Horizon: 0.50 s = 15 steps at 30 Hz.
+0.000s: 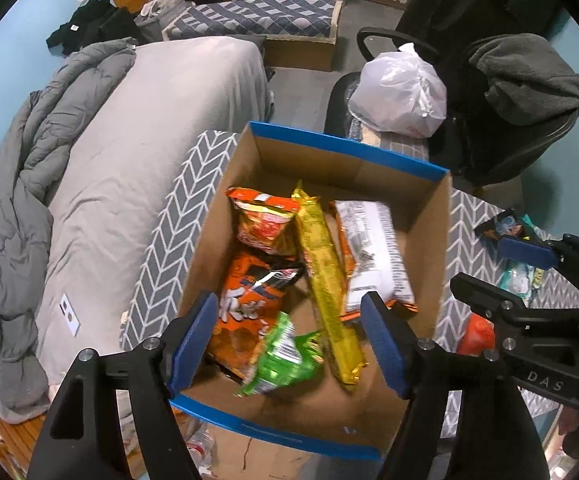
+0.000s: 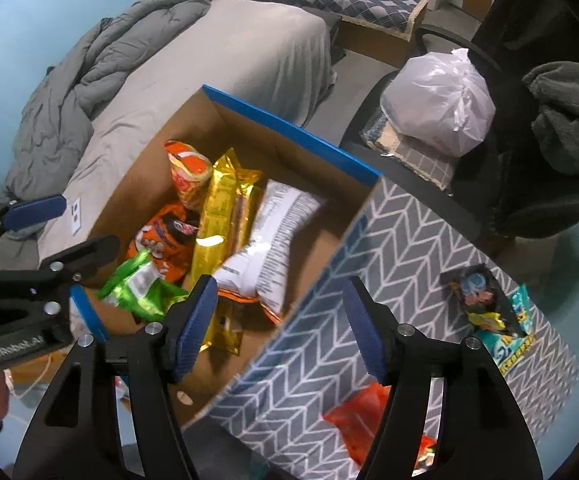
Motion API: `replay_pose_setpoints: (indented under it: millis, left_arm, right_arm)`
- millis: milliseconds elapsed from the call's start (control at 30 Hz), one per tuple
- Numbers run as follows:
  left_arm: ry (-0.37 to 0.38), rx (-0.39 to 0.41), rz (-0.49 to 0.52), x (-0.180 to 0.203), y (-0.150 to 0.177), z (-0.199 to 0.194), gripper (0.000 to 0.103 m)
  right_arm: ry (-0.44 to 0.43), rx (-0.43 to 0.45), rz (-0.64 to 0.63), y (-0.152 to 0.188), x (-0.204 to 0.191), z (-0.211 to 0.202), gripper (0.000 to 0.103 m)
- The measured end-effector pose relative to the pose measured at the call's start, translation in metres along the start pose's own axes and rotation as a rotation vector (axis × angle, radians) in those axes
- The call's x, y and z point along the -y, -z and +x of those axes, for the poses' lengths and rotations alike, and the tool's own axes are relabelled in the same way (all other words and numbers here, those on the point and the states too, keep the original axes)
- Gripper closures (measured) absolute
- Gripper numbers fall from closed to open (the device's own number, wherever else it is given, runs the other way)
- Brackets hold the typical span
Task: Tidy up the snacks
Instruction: 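Open both tools over the box, dropping the stick pack and white bag, then move both open tools back over the remaining snacks on the table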
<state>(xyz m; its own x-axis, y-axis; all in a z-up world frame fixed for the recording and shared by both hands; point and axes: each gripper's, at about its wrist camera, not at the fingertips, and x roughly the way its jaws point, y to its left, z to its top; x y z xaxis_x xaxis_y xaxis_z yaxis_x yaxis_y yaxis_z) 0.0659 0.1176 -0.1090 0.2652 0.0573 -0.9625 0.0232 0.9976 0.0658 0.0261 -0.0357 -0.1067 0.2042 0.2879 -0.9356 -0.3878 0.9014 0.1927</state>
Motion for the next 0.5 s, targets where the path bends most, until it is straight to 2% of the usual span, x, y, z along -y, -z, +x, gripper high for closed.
replay_pose_setpoints:
  millis: [500]
  left_arm:
    - [-0.002, 0.007, 0.113, 0.063, 0.004, -0.006, 0.028]
  right_arm:
    - [0.093, -0.033, -0.027, 0.036, 0.066, -0.024, 0.036]
